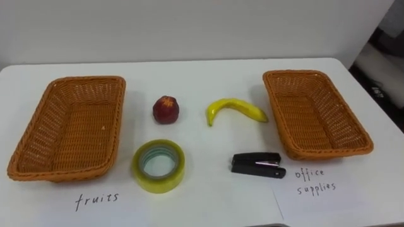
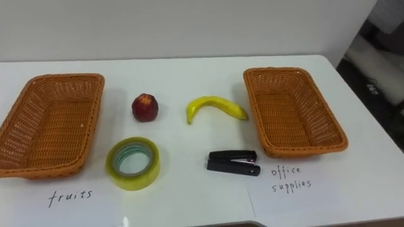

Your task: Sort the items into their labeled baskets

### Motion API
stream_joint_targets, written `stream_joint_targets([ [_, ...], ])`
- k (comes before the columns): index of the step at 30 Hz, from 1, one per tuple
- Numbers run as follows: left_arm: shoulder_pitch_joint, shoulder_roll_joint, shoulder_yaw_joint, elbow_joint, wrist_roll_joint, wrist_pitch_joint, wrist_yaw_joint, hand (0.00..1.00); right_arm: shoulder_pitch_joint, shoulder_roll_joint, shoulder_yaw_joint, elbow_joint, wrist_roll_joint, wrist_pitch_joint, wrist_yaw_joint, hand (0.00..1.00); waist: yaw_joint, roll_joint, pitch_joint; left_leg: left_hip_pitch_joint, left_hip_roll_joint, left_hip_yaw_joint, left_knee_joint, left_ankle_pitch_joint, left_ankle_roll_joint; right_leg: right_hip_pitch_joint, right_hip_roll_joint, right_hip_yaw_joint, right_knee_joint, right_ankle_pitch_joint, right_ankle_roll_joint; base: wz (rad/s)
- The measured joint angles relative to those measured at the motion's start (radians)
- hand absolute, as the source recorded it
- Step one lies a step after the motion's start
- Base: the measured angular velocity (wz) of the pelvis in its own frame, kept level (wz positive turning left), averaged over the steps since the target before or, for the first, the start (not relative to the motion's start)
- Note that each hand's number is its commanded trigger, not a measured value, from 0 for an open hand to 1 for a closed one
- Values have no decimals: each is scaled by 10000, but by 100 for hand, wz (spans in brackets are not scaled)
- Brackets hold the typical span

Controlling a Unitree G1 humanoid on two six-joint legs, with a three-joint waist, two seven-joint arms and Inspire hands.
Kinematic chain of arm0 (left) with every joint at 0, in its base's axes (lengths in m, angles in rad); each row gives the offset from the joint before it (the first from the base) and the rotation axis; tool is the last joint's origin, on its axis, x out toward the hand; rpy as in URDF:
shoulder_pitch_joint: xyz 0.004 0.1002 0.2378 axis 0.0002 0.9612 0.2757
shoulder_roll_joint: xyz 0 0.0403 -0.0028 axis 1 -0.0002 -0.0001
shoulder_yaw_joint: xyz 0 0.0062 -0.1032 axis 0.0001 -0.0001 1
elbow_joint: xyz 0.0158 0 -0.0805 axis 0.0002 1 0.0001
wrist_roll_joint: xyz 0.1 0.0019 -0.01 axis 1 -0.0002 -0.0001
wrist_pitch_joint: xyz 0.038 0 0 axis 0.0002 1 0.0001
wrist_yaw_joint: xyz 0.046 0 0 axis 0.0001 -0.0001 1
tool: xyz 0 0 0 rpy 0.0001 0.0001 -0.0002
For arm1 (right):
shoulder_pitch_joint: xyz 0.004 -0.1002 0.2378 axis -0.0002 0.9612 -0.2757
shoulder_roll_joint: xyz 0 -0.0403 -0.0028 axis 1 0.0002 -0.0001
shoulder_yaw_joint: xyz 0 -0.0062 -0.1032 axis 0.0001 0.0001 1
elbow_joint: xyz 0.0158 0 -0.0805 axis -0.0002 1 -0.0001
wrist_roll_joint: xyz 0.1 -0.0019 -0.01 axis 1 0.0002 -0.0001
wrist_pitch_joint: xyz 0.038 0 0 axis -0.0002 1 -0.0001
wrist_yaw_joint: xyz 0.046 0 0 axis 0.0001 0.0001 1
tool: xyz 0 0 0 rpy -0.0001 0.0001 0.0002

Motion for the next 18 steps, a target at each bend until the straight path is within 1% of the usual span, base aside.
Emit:
stream_joint_targets([
  [3,69,177,297,-29,3,1,68,0,13,-311,-702,-724,318,24,-549,0,-115,-135,-9,-28,-3,41,1,1,-1,-128,1,36,166,-50,-16,-7],
  [5,137,285,461,-25,-25,-11,163,0,-143,-648,-1179,-1258,503,-76,-965,0,-266,-249,-18,-38,-16,33,-2,1,-1,-155,14,126,169,-52,-15,-3],
  [7,123,325,459,-32,-151,-23,193,0,-170,-775,-1421,-1641,767,-258,-1386,0,-270,-335,-25,-42,-2,32,-3,1,-1,-160,20,129,169,-52,-14,0],
  [8,137,320,459,-41,-202,-23,196,0,-139,-794,-1603,-2103,1006,-264,-1710,0,-282,-393,-24,-41,-13,38,-10,1,-1,-170,20,134,168,-52,-14,0],
  [11,183,294,459,-89,-221,-18,196,0,-172,-811,-2108,-3065,1184,-278,-2369,0,-316,-435,-18,-36,-34,83,-25,1,-1,-173,23,138,163,-50,-12,-1],
  [13,255,282,470,-254,-222,-15,207,0,-187,-835,-2514,-4154,1192,-443,-3077,0,-406,-433,-18,-40,-42,104,-44,2,-1,-190,40,148,158,-48,-8,-2],
  [14,289,283,474,-336,-221,-18,214,0,-195,-879,-2568,-4374,1186,-464,-3250,0,-426,-433,-18,-40,-51,104,-45,2,-1,-190,39,149,158,-47,-8,0],
  [16,463,295,520,-618,-210,-87,224,0,-244,-1124,-2586,-5304,892,-512,-4050,0,-492,-426,-16,-44,-49,132,-69,2,-1,-207,55,154,151,-48,-8,-3],
  [17,500,309,490,-741,-199,-86,239,0,-294,-1170,-2555,-5800,473,-688,-4427,0,-493,-413,-17,-77,-44,163,-63,2,-1,-253,63,154,163,-46,-9,-8],
  [18,512,309,461,-828,-206,-88,239,0,-307,-1180,-2535,-6046,251,-775,-4599,0,-487,-417,-20,-102,-43,172,-61,2,-1,-284,62,155,172,-45,-9,-4],
])
